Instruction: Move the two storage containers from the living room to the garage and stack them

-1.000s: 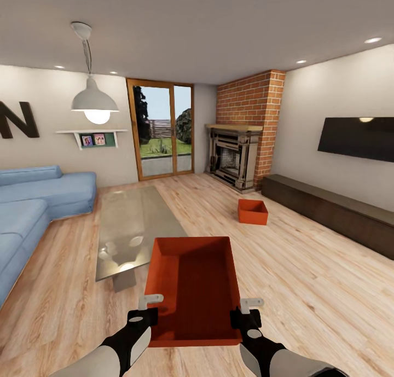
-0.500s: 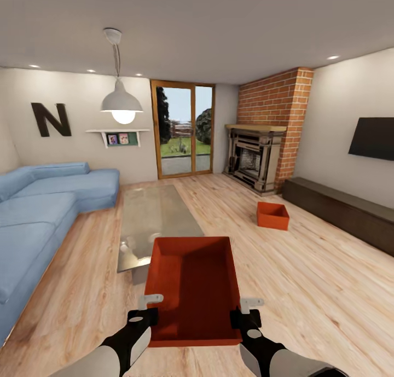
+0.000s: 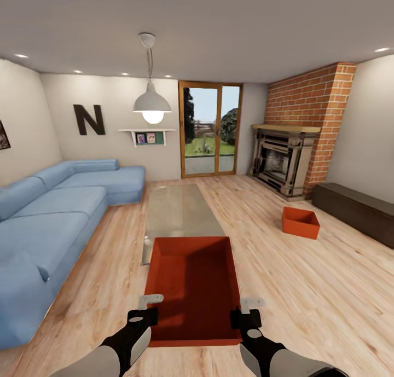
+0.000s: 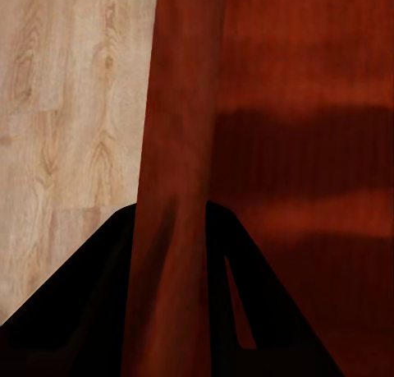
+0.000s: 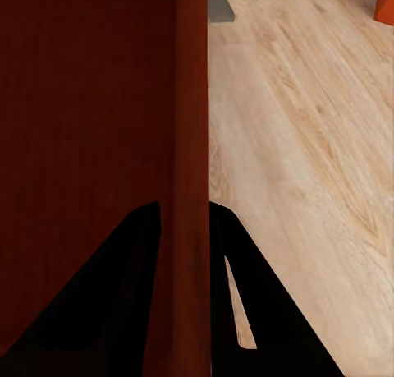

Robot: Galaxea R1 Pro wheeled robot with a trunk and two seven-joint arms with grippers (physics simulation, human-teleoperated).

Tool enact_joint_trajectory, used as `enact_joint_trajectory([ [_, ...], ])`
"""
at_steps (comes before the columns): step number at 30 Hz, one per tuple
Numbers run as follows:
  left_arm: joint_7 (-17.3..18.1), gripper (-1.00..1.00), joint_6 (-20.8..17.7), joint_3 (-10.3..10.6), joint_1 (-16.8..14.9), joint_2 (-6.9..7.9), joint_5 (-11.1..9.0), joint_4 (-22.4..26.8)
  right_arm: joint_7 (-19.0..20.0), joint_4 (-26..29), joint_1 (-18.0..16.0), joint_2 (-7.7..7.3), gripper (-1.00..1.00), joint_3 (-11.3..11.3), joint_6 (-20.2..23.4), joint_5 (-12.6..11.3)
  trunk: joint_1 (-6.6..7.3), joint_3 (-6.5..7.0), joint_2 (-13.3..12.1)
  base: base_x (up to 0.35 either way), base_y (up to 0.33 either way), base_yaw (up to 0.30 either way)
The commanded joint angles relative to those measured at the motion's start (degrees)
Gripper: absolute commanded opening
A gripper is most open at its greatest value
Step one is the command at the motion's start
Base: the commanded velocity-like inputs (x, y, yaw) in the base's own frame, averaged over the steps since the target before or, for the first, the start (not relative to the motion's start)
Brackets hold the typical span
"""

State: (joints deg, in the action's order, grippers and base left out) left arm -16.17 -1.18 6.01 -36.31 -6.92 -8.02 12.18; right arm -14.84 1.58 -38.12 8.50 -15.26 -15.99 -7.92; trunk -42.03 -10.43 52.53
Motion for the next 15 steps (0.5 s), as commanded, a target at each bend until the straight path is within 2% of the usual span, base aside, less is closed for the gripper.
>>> enact_joint_trajectory([
  [1, -0.55, -1.0, -0.13, -0.91, -0.08, 0.86, 0.2, 0.11, -0.1, -0.09, -0.03, -0.16, -1.0, -0.65, -0.53, -1.4, -0.01, -0.08, 0.06, 0.0, 0.0, 0.3],
  [15, -0.55, -1.0, -0.13, -0.91, -0.08, 0.86, 0.2, 0.04, -0.1, -0.09, -0.03, -0.16, -1.0, -0.65, -0.53, -1.4, -0.01, -0.08, 0.06, 0.0, 0.0, 0.3],
])
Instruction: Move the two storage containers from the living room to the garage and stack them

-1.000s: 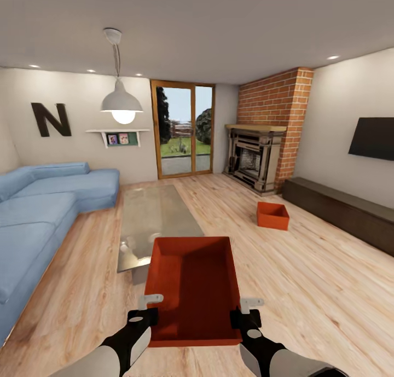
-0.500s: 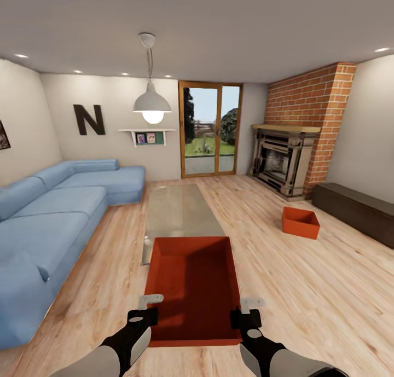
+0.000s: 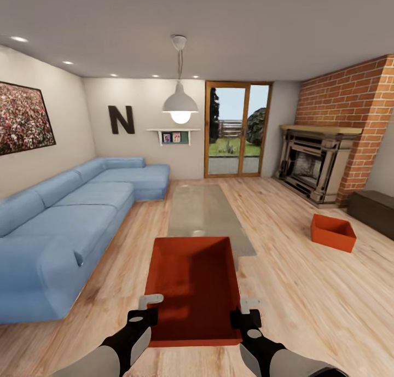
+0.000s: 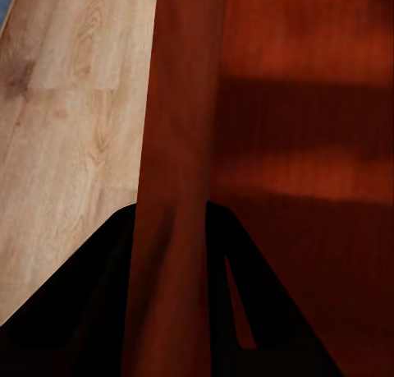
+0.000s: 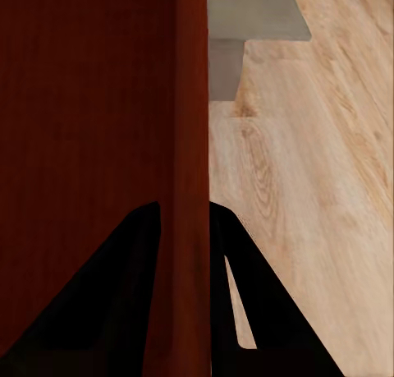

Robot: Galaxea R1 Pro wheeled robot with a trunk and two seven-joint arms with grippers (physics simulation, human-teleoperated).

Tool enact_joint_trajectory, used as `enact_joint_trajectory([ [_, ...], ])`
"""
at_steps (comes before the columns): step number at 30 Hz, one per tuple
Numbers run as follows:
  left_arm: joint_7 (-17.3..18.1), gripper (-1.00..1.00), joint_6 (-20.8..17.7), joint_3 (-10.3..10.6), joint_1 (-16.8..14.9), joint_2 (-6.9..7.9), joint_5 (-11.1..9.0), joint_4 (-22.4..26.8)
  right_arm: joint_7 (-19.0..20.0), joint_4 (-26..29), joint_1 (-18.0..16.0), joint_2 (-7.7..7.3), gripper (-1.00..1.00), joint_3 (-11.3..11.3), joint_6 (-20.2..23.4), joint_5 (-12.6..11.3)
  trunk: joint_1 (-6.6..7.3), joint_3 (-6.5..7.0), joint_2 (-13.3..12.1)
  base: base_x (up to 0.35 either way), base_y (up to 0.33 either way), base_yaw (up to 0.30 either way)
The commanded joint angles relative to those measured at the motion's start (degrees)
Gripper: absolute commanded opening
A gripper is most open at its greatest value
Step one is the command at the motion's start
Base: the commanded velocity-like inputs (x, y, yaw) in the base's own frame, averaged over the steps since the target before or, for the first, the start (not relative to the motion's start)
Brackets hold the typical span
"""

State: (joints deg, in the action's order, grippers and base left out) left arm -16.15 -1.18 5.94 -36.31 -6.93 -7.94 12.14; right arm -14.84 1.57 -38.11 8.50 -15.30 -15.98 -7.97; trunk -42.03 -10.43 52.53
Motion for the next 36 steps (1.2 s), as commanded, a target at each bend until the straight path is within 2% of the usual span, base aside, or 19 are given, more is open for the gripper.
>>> enact_joint_trajectory([
  [1, -0.56, -1.0, -0.13, -0.84, -0.07, 0.87, 0.12, 0.08, -0.1, -0.07, -0.03, -0.15, -1.0, -0.6, -0.54, -1.35, -0.01, -0.08, 0.06, 0.0, 0.0, 0.3],
  [36, -0.56, -1.0, -0.25, -0.84, -0.07, 0.89, 0.12, 0.03, -0.01, -0.07, -0.03, -0.15, -1.0, -0.6, -0.54, -1.35, -0.01, -0.08, 0.06, 0.0, 0.0, 0.3],
])
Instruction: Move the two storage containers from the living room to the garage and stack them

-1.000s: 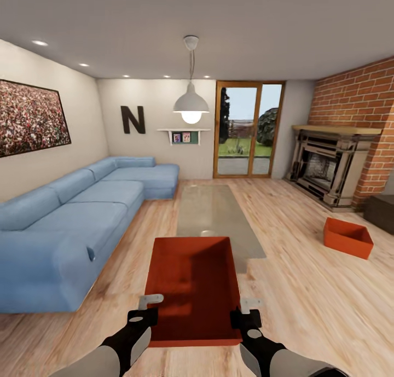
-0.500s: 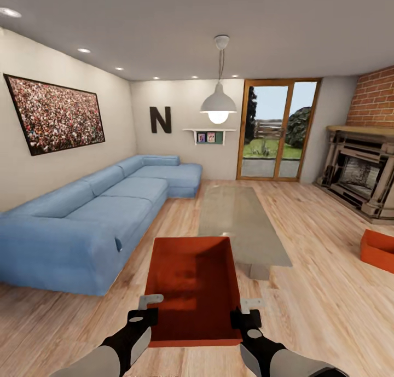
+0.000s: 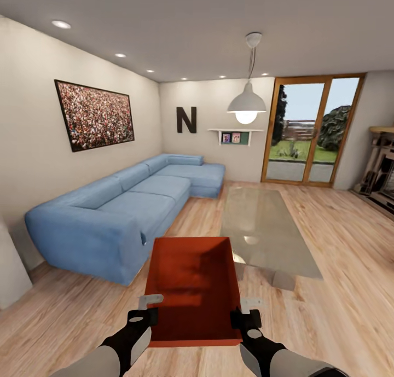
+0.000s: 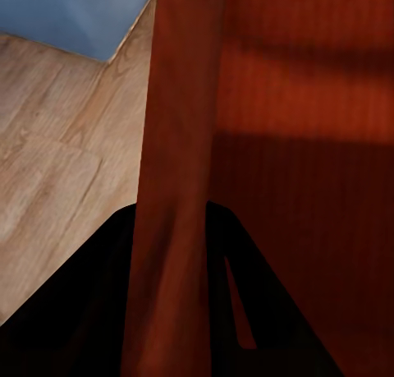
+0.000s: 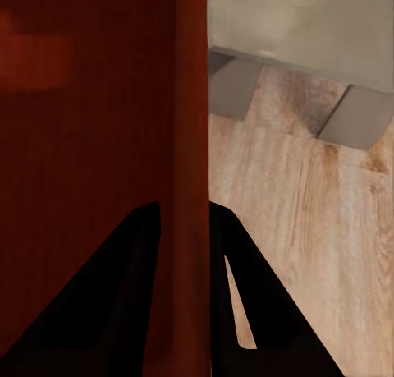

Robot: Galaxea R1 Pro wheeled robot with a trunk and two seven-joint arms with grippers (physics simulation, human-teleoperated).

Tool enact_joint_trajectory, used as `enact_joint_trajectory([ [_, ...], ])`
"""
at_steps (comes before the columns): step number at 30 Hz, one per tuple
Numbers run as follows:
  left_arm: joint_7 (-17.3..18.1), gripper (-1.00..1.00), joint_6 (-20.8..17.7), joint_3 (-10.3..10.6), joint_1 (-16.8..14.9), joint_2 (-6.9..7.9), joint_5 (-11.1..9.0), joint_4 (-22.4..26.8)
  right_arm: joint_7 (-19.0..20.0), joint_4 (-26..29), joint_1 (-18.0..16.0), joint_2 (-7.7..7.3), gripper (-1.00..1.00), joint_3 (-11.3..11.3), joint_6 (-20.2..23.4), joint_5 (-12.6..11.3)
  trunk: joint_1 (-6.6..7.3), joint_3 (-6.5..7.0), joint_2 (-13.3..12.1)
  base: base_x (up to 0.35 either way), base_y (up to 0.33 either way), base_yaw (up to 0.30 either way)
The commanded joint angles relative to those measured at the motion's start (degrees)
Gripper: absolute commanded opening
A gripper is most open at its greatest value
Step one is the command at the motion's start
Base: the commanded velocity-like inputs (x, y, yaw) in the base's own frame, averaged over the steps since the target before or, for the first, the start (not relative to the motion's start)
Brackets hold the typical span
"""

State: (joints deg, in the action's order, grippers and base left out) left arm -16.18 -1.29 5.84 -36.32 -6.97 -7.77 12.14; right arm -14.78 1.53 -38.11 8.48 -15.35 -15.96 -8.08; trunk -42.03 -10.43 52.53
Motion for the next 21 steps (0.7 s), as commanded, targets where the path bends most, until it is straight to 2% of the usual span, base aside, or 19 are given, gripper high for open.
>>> enact_joint_trajectory([
  [1, -0.53, -1.0, -0.14, -0.74, -0.07, 0.92, -0.05, 0.03, -0.07, -0.04, -0.04, -0.13, -1.0, -0.56, -0.56, -1.23, -0.01, -0.08, 0.06, 0.0, 0.0, 0.3],
  [21, -0.57, -1.0, -0.15, -0.74, -0.07, 0.99, -0.05, 0.08, 0.0, -0.04, -0.04, -0.13, -1.0, -0.56, -0.56, -1.23, -0.01, -0.08, 0.06, 0.0, 0.0, 0.3],
])
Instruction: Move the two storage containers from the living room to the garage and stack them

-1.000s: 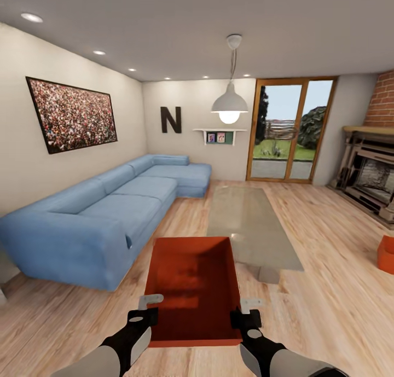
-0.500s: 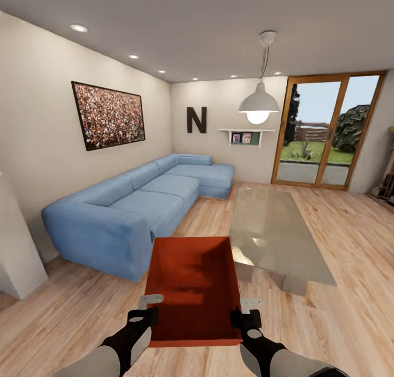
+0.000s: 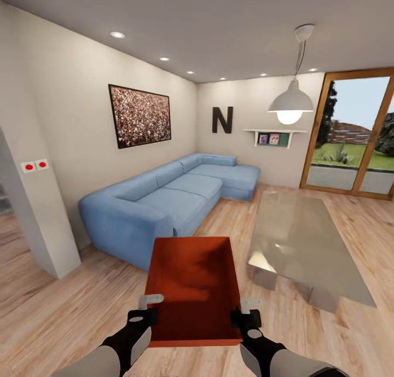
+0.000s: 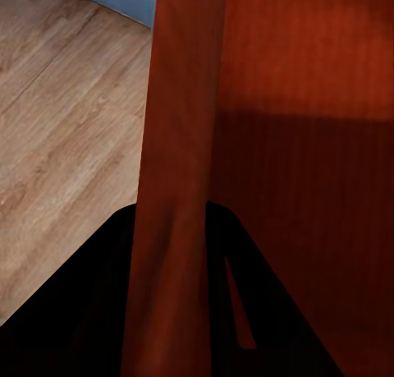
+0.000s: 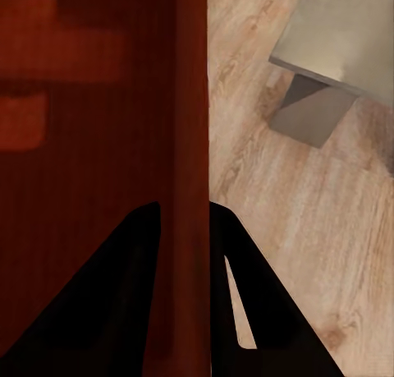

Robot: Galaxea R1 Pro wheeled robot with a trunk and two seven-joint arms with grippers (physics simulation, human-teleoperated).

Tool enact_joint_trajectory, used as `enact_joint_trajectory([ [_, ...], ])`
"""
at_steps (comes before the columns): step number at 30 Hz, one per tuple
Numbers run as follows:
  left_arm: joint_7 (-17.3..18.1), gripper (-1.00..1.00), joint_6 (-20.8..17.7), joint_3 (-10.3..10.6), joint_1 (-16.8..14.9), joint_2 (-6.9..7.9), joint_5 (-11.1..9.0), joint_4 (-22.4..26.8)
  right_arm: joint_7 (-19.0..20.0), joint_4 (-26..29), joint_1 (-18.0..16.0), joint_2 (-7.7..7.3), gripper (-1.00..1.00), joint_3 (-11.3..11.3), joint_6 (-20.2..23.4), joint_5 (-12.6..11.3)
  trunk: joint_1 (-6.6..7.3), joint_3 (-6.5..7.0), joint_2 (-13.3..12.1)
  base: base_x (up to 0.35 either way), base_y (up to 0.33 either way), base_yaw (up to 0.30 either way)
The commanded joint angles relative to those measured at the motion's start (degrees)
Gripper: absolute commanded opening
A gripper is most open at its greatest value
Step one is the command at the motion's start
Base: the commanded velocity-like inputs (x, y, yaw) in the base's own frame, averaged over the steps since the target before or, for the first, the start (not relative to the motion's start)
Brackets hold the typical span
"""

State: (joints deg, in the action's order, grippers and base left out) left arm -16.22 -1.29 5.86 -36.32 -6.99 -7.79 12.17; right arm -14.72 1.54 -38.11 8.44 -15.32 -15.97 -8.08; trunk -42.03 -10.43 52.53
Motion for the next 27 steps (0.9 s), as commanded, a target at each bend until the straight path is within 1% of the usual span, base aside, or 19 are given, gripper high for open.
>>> enact_joint_trajectory([
  [1, -0.5, -1.0, -0.13, -0.76, -0.07, 1.02, -0.04, 0.05, -0.05, -0.05, -0.04, -0.09, -1.0, -0.58, -0.55, -1.24, -0.01, -0.08, 0.06, 0.0, 0.0, 0.3],
  [27, -0.48, -1.0, -0.12, -0.76, -0.07, 1.01, -0.04, 0.05, 0.22, -0.05, -0.04, -0.09, -1.0, -0.58, -0.55, -1.22, -0.01, -0.08, 0.06, 0.0, 0.0, 0.3],
])
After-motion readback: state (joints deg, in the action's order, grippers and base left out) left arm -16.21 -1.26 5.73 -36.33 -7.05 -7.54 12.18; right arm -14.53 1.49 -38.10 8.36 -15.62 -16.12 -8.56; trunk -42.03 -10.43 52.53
